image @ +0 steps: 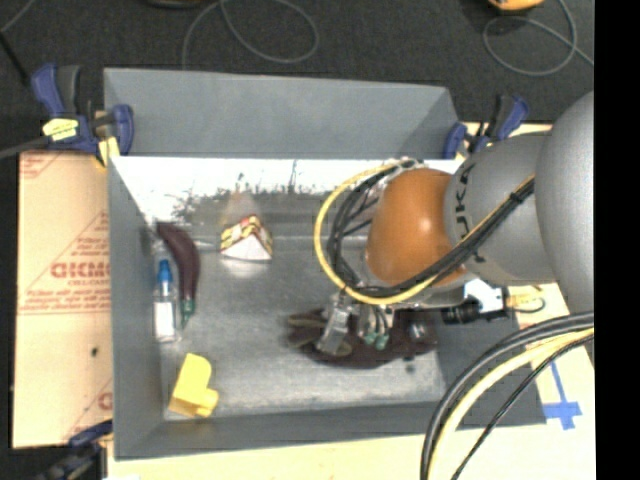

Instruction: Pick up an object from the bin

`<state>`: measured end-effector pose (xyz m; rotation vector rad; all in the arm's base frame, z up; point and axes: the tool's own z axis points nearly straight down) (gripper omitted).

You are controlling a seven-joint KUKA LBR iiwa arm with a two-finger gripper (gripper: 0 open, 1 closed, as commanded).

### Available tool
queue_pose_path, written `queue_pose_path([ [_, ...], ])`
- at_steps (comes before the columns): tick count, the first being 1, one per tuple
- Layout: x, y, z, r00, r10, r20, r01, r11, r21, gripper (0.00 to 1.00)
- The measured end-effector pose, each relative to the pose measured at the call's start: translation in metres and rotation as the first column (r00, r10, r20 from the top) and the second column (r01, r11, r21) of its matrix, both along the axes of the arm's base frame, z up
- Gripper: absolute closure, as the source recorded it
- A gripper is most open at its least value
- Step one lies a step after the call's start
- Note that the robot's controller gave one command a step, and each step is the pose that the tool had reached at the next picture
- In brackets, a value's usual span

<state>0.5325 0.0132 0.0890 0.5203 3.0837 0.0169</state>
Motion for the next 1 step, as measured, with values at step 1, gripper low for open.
queue_pose_path([
  [1,-0.0010,-0.0035,0.1725,0.997,-0.081,0.010,0.081,0.997,0.001,1.00],
])
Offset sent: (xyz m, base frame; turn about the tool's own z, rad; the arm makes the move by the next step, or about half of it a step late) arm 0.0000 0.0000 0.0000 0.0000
